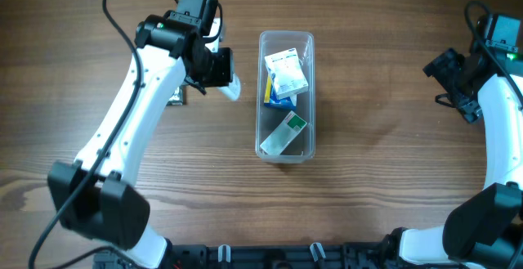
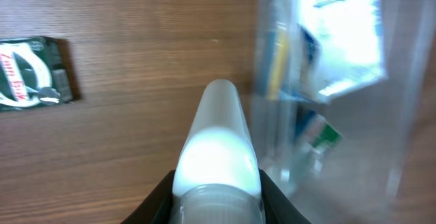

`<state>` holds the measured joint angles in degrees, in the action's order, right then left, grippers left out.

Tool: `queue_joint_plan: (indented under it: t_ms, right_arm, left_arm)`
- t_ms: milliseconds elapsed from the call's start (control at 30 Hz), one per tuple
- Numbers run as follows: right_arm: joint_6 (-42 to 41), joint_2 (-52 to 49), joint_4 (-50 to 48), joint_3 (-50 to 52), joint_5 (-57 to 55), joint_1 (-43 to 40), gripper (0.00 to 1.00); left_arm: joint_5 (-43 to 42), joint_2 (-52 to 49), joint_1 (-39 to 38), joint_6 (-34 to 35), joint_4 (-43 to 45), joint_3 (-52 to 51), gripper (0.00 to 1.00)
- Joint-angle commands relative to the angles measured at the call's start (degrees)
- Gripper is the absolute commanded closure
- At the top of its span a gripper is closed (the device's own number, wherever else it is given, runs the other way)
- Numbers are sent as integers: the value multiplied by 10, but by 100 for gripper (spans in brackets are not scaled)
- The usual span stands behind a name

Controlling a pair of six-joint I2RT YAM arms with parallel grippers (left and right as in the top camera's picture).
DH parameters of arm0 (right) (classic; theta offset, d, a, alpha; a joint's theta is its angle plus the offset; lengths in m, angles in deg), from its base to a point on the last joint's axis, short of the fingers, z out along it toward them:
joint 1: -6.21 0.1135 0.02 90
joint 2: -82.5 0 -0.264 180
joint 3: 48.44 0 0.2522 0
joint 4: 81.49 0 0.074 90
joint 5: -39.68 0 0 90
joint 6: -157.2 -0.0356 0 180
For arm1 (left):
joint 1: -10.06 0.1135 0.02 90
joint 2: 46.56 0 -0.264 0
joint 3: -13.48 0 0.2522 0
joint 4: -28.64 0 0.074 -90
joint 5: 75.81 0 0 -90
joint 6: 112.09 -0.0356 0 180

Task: Pack container
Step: 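Carry the white bottle into the container and release it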

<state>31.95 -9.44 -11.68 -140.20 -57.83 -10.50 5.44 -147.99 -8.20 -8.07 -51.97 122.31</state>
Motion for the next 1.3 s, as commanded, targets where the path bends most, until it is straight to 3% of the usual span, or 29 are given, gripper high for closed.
queue_joint_plan:
  t_ms: [0,167,267,967,1267]
  right_arm:
    - [4,-5,-1,1,5,-1,0]
    - [4,-5,-2,1,5,-1,0]
    - [4,-5,-2,1,5,-1,0]
    - [4,-5,-2,1,5,-1,0]
    - [4,-5,-2,1,5,-1,0]
  left_arm:
    - [-47,69,-50,-3,-3,18,80]
    - [-47,95,-167,-3,6,17,79]
    - [-1,86,-220,-3,17,17,79]
    - [3,-105,-248,-25,-3,16,76]
    - [-17,-123,-269,-26,1,16,76]
